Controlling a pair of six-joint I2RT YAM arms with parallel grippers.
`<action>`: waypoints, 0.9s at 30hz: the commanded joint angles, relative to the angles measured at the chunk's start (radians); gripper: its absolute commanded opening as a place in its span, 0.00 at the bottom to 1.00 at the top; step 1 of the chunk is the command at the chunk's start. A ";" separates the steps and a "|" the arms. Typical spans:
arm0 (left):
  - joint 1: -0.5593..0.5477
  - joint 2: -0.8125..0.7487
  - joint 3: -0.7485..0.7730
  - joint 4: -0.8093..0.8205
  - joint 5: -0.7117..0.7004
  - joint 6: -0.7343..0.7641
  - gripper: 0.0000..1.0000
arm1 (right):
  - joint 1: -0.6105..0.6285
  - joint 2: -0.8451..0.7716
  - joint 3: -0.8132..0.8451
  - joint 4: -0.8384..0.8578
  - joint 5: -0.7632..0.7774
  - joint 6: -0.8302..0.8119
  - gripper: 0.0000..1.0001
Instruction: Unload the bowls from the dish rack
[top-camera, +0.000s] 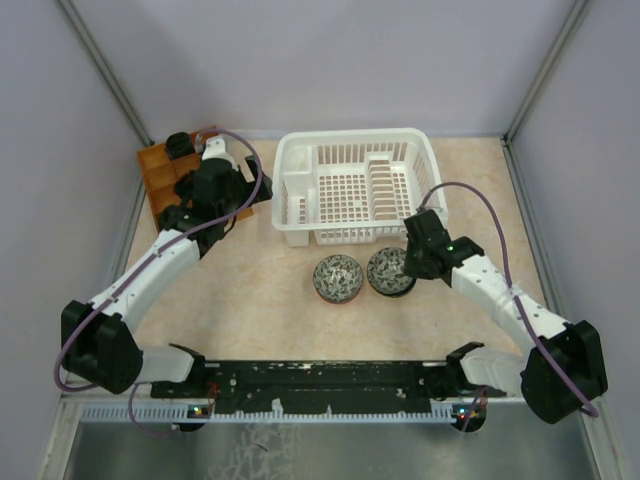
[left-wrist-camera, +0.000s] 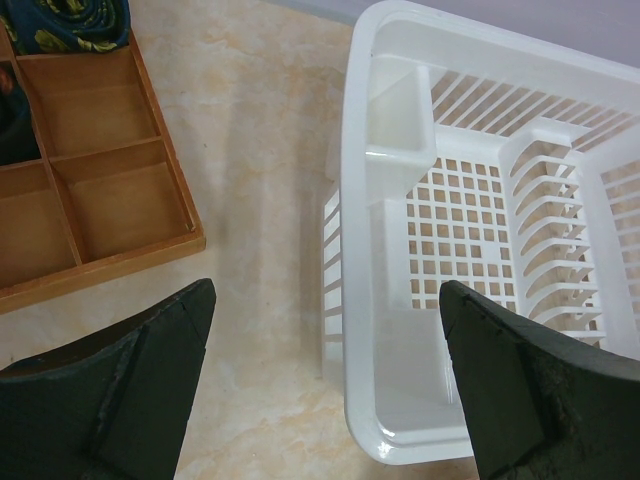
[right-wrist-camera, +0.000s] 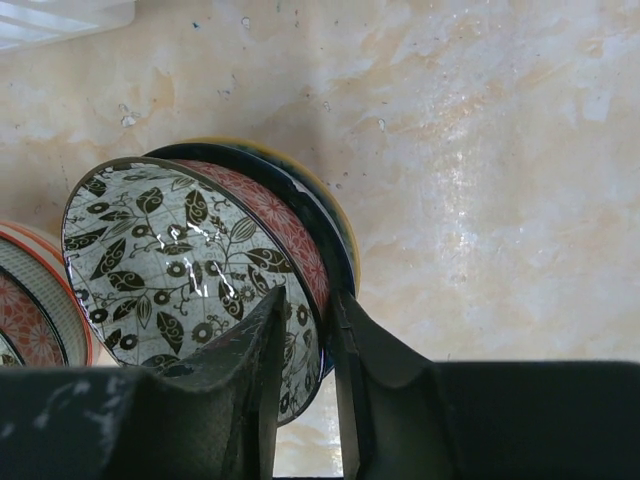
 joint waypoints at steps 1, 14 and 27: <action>-0.003 -0.012 -0.008 0.027 0.001 0.001 0.99 | 0.006 -0.019 0.018 0.028 0.021 0.006 0.27; -0.003 -0.012 -0.008 0.027 0.005 -0.002 0.99 | 0.007 -0.062 0.040 -0.022 0.043 -0.002 0.36; -0.004 -0.011 -0.005 0.026 0.015 -0.006 0.99 | 0.006 -0.091 0.022 -0.047 0.054 -0.003 0.11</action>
